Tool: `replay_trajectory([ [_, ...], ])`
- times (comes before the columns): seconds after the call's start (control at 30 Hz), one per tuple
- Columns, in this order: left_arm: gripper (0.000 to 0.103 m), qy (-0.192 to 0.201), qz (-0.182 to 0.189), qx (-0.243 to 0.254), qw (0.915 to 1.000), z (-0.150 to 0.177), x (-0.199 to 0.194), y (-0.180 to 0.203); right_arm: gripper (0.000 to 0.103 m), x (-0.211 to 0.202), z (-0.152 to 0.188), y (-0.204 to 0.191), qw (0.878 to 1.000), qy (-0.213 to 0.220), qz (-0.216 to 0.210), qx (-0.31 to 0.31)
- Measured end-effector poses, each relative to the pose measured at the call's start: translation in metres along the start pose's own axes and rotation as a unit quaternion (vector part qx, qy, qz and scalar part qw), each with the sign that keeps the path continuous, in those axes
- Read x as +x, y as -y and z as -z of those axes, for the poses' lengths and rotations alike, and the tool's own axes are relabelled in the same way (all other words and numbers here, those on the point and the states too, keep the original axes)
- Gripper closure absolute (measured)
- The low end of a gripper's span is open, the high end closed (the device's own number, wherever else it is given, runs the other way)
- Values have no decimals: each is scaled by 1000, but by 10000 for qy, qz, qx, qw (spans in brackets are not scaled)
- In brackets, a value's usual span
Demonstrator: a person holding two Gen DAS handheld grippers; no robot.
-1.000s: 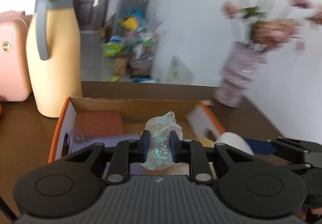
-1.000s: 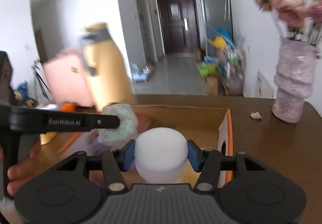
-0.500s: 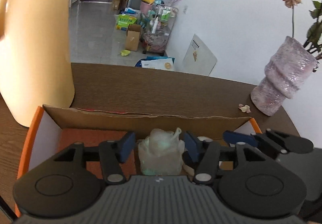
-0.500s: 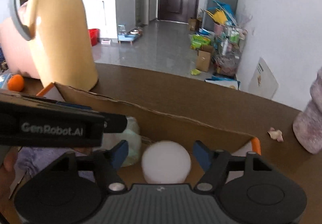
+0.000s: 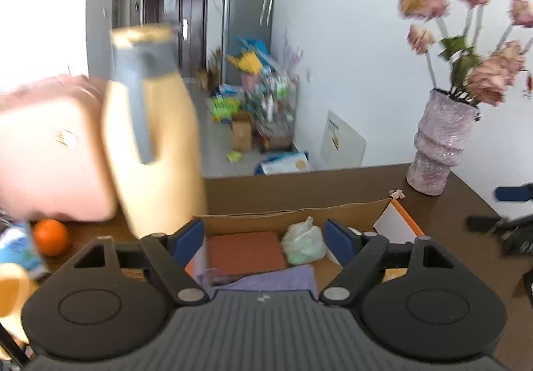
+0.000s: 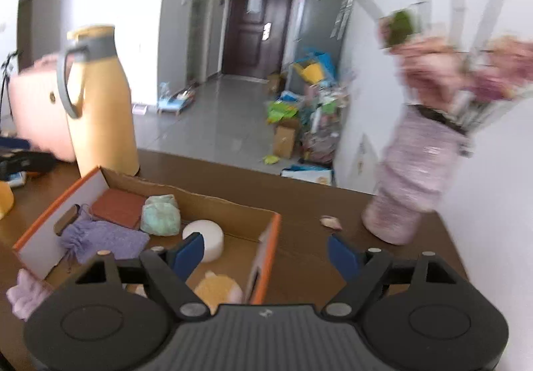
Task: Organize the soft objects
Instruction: 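Lower both held items into the box and open both grippers, then withdraw both tools toward the blue tissue pack on the table, then grasp the blue tissue pack with both grippers together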
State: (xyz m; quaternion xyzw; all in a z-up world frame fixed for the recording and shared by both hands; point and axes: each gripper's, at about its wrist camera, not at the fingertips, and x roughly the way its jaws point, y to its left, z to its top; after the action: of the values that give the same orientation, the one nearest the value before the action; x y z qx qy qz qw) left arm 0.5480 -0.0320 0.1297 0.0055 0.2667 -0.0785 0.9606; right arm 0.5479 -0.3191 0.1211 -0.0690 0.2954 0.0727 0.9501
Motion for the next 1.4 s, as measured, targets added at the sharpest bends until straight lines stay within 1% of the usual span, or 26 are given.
replay_trajectory([
  [0.07,18,256,-157,122,9995,8,-30,3,21,-25,9,5,9999,105,8,106],
  [0.13,18,339,-248,174,9990,15,-51,7,21,-49,18,3,9996,192,-78,177],
  [0.2,18,373,-264,157,9988,22,-71,13,21,-68,27,0,9992,279,-159,243],
  [0.27,18,560,-249,135,9980,35,-95,16,21,-88,41,-8,9984,420,-240,289],
  [0.3,16,674,-267,139,9973,46,-108,18,21,-99,54,-13,9979,514,-280,289],
  [0.37,15,805,-242,196,9963,77,-130,22,21,-122,89,-26,9964,688,-441,207],
  [0.43,15,818,-136,299,9961,114,-150,31,21,-141,126,-36,9952,770,-571,188],
  [0.53,15,846,-59,443,9954,173,-182,44,22,-168,188,-55,9941,759,-735,252],
  [0.6,15,851,-65,455,9953,209,-202,55,22,-184,223,-64,9940,709,-778,297],
  [0.67,15,745,131,362,9965,238,-218,62,22,-197,251,-71,9938,639,-825,393],
  [0.7,15,628,314,255,9972,249,-224,63,23,-203,263,-71,9931,626,-849,504],
  [0.73,15,476,479,129,9976,257,-227,65,23,-208,272,-69,9913,634,-919,694],
  [0.8,15,266,669,64,9974,265,-226,72,24,-211,286,-65,9882,590,-1013,985],
  [0.83,15,226,684,161,9973,265,-223,78,26,-210,289,-63,9880,559,-984,1055],
  [0.9,16,262,579,283,9976,264,-219,86,30,-209,292,-61,9891,521,-919,1028],
  [1.03,17,107,696,140,9974,261,-201,92,31,-200,291,-46,9856,590,-959,1262],
  [1.07,20,45,708,116,9974,260,-195,95,32,-195,289,-41,9849,575,-975,1312],
  [1.1,22,-15,715,94,9974,258,-188,97,36,-188,288,-37,9847,531,-990,1332],
  [1.17,24,-141,815,-69,9966,253,-174,102,41,-174,283,-32,9853,417,-996,1325],
  [1.23,28,-289,1026,-259,9940,249,-158,111,46,-158,278,-25,9845,313,-1052,1371],
  [1.3,38,-381,1240,-459,9905,246,-141,119,55,-141,272,-19,9817,177,-1208,1459],
  [1.33,41,-447,1315,-551,9888,244,-132,123,56,-134,270,-16,9801,119,-1298,1495],
  [1.4,55,-616,1536,-738,9835,243,-114,131,60,-119,264,-12,9768,3,-1452,1576],
])
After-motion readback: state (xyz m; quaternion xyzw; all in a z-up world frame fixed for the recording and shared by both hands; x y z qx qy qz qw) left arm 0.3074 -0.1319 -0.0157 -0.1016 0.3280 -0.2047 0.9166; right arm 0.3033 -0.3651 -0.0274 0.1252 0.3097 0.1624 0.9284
